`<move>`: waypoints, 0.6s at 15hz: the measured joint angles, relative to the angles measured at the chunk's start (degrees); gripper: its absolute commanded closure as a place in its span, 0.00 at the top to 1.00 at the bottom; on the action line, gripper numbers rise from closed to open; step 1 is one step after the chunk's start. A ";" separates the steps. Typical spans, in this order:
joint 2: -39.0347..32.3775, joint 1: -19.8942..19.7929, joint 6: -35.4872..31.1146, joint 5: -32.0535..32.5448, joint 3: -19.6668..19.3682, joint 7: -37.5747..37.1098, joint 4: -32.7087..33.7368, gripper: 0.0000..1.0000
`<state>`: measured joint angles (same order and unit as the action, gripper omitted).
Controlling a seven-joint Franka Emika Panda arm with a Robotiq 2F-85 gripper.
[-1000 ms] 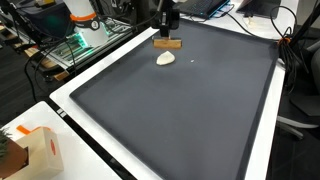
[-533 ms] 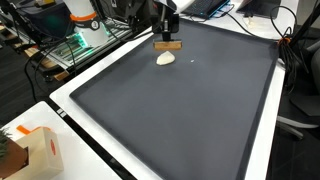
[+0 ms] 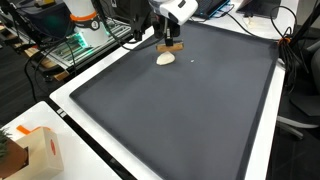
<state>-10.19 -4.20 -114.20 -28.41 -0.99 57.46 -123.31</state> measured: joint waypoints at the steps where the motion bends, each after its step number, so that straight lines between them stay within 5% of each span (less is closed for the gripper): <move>1: -0.40 -0.13 0.00 -0.63 0.01 0.71 0.06 0.19; 9: -3.42 -1.14 0.12 -4.80 0.34 4.70 0.85 0.19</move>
<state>-13.61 -5.33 -114.08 -33.21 -0.65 62.17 -122.46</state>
